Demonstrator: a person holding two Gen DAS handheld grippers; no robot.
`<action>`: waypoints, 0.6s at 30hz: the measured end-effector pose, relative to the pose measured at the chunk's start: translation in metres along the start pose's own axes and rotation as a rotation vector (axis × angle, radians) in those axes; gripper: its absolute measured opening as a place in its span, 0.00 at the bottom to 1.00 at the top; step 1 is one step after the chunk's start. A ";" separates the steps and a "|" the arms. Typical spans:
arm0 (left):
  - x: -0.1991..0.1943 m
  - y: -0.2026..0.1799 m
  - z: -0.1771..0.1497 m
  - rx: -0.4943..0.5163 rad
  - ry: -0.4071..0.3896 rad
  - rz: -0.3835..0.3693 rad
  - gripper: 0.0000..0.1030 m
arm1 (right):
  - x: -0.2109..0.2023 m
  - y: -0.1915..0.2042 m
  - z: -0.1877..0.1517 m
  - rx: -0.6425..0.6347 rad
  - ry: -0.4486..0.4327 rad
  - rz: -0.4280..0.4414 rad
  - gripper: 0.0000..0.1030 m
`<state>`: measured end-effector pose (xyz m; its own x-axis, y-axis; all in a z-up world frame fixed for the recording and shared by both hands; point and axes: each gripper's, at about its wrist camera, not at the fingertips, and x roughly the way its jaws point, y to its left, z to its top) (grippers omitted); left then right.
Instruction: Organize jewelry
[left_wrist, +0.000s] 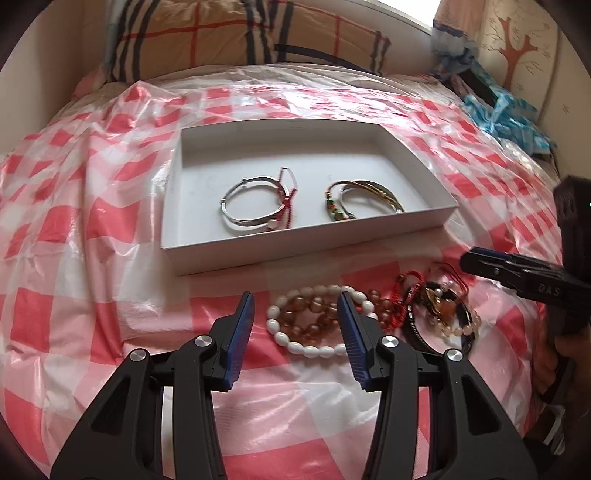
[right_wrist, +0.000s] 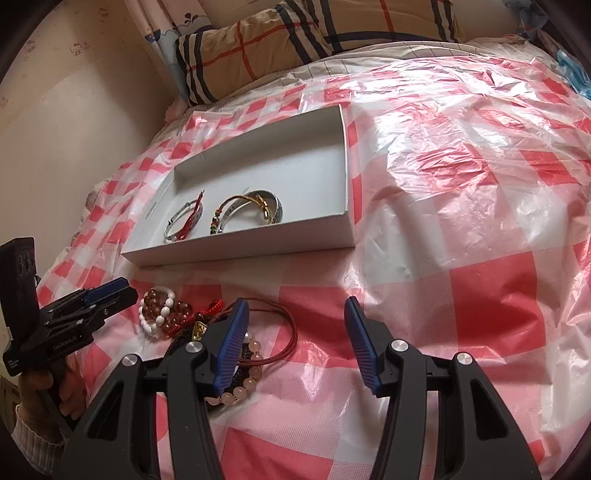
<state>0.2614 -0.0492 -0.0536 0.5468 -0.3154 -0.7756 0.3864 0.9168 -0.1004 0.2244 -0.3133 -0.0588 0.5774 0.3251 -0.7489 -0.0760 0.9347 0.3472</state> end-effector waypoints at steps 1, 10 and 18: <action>-0.001 -0.008 0.000 0.034 -0.004 -0.011 0.43 | 0.002 0.003 -0.001 -0.016 0.007 -0.011 0.51; 0.021 -0.068 0.017 0.260 0.027 -0.107 0.43 | 0.012 0.012 -0.009 -0.073 -0.011 -0.204 0.51; 0.041 -0.081 0.017 0.310 0.102 -0.163 0.10 | 0.010 -0.004 -0.013 -0.003 -0.040 -0.154 0.57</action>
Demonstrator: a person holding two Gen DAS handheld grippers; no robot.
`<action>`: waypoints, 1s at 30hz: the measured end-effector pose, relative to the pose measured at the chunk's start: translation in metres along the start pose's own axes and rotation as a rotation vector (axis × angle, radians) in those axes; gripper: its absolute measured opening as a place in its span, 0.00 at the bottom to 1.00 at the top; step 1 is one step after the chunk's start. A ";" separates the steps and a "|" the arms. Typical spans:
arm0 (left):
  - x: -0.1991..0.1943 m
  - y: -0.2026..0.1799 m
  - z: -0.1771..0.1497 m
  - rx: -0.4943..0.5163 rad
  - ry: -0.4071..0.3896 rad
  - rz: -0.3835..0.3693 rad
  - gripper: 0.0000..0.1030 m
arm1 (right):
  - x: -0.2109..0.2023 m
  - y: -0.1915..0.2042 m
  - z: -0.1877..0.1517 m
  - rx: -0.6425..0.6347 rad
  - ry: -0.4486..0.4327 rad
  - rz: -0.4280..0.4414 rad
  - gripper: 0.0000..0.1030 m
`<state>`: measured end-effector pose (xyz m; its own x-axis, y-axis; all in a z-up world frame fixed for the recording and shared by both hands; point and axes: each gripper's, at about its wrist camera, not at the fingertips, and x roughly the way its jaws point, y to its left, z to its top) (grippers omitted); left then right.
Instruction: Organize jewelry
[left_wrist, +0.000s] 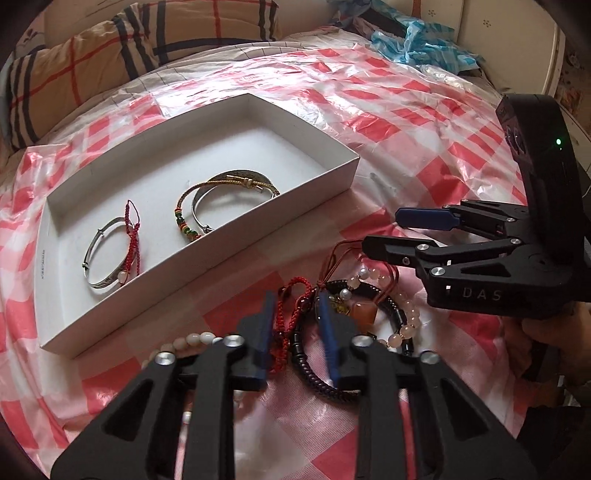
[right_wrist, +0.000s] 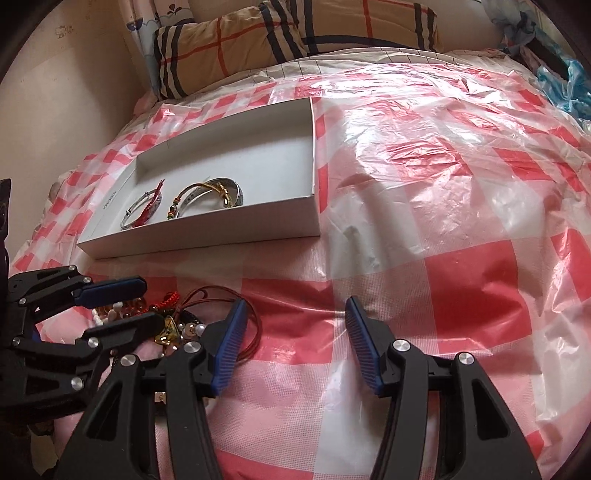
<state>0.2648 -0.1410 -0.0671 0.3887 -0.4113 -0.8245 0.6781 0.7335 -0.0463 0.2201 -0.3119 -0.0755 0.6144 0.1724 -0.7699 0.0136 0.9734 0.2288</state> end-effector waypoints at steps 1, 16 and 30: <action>0.000 -0.001 -0.001 0.001 -0.002 0.002 0.08 | 0.001 0.003 0.000 -0.008 0.002 -0.002 0.59; -0.068 0.074 -0.082 -0.516 -0.077 -0.036 0.07 | 0.003 0.013 -0.002 -0.058 0.024 -0.004 0.68; -0.045 0.089 -0.106 -0.624 -0.089 -0.010 0.07 | -0.023 0.032 -0.011 -0.189 -0.093 -0.159 0.68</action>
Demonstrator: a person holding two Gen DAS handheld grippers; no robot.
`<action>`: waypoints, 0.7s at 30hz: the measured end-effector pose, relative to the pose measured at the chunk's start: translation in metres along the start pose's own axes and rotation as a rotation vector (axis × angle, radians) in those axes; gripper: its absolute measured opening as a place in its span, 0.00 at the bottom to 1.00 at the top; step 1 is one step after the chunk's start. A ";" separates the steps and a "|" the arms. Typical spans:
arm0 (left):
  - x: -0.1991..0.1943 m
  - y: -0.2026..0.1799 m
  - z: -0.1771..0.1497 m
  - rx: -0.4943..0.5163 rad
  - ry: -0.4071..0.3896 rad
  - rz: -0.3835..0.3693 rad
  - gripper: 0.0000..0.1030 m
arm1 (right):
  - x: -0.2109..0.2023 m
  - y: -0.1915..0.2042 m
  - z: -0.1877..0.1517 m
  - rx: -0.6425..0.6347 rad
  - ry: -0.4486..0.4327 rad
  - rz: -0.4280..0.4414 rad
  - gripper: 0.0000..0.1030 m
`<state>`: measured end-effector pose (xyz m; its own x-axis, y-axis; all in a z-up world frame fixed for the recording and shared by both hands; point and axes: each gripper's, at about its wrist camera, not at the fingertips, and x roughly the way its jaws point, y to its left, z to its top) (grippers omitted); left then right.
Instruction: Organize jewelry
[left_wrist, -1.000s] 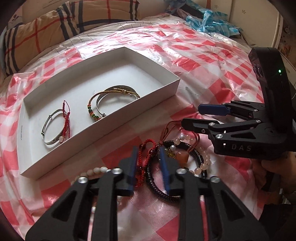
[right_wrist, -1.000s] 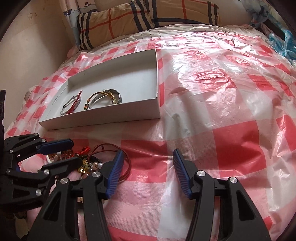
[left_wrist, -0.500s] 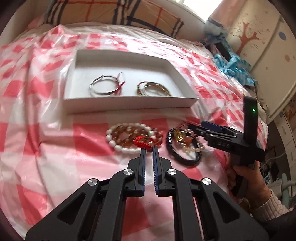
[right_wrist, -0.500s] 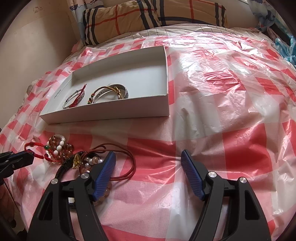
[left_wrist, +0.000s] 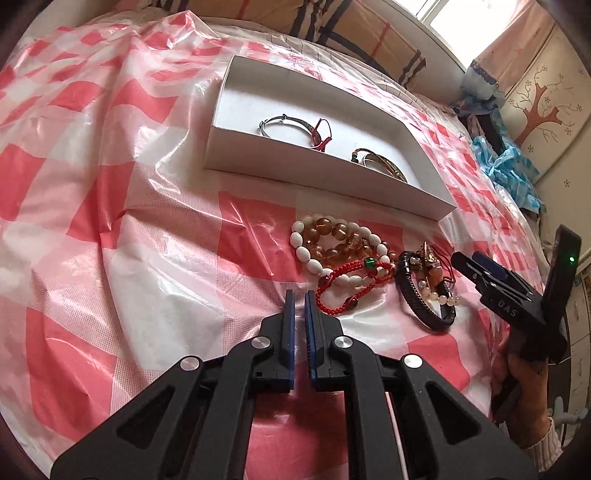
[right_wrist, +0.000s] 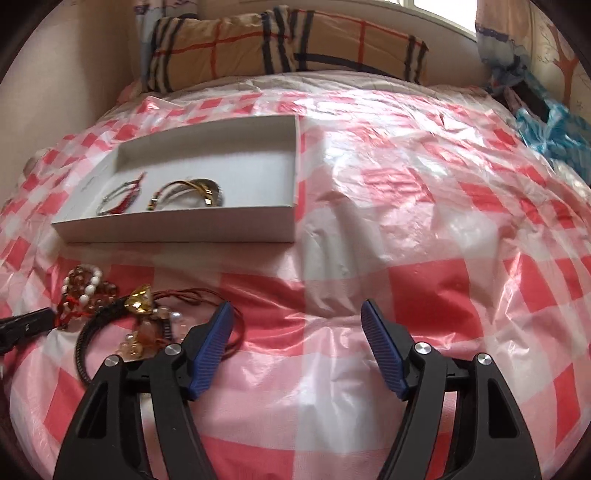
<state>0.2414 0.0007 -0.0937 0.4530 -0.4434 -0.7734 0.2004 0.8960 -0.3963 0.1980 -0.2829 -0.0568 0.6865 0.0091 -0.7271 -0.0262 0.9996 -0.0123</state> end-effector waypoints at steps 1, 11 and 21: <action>0.001 0.001 0.000 -0.002 0.000 -0.004 0.07 | -0.001 0.006 0.001 -0.033 0.000 0.037 0.68; 0.003 0.004 0.000 -0.016 0.000 -0.021 0.07 | 0.036 -0.019 0.009 0.195 0.181 0.433 0.62; 0.003 0.004 0.000 -0.017 0.000 -0.022 0.07 | 0.032 -0.034 -0.002 0.349 0.193 0.632 0.40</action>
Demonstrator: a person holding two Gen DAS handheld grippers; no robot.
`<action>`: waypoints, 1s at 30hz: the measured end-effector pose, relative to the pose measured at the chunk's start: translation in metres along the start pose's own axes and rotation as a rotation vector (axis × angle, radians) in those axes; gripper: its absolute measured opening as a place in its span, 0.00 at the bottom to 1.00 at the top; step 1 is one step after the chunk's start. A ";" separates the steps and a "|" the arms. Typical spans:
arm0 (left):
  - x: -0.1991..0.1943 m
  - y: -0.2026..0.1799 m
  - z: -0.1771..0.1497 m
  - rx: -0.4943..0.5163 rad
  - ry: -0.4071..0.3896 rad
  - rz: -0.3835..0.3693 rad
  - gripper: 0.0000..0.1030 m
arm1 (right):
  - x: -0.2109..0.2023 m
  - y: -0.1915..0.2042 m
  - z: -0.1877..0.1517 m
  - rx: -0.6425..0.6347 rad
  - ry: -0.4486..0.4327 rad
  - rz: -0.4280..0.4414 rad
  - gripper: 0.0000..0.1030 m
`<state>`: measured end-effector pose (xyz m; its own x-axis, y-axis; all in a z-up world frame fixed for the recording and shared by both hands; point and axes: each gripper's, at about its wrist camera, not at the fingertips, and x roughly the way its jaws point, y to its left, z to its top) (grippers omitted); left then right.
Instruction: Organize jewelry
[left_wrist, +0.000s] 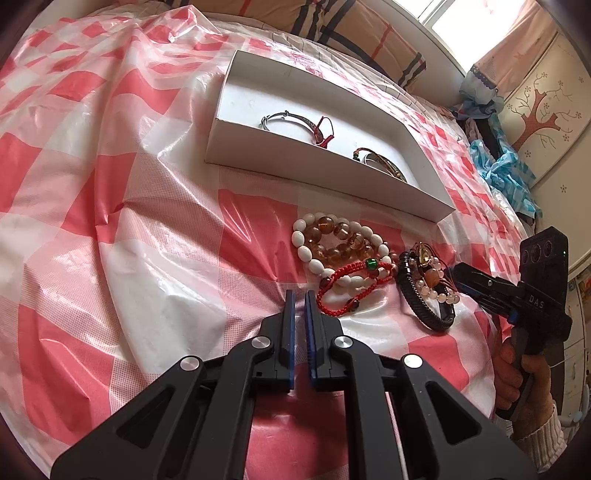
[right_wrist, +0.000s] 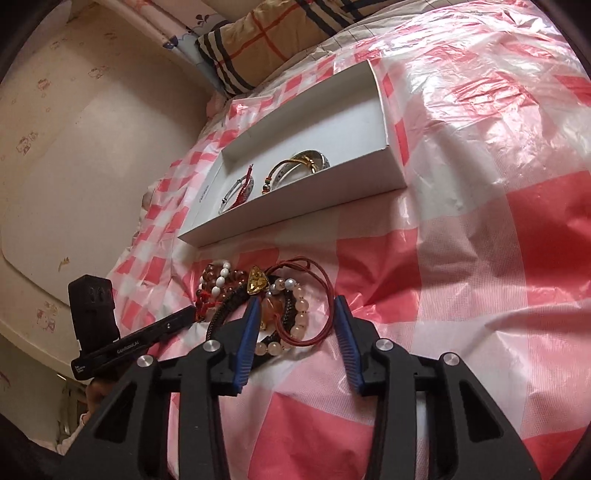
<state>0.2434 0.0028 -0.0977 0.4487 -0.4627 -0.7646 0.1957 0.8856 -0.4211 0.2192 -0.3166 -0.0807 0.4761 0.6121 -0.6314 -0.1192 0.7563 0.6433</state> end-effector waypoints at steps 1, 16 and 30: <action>0.000 0.000 0.000 -0.001 0.000 -0.001 0.07 | 0.006 0.000 0.004 0.007 0.016 0.007 0.40; 0.004 0.002 -0.002 -0.017 0.002 -0.020 0.07 | -0.063 0.020 -0.014 0.014 -0.189 0.187 0.05; 0.004 0.003 -0.002 -0.027 0.001 -0.033 0.07 | -0.018 0.072 0.000 -0.315 -0.027 -0.136 0.64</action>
<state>0.2436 0.0032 -0.1028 0.4416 -0.4913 -0.7507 0.1866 0.8687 -0.4588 0.2023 -0.2726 -0.0229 0.5282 0.4978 -0.6879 -0.3146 0.8672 0.3860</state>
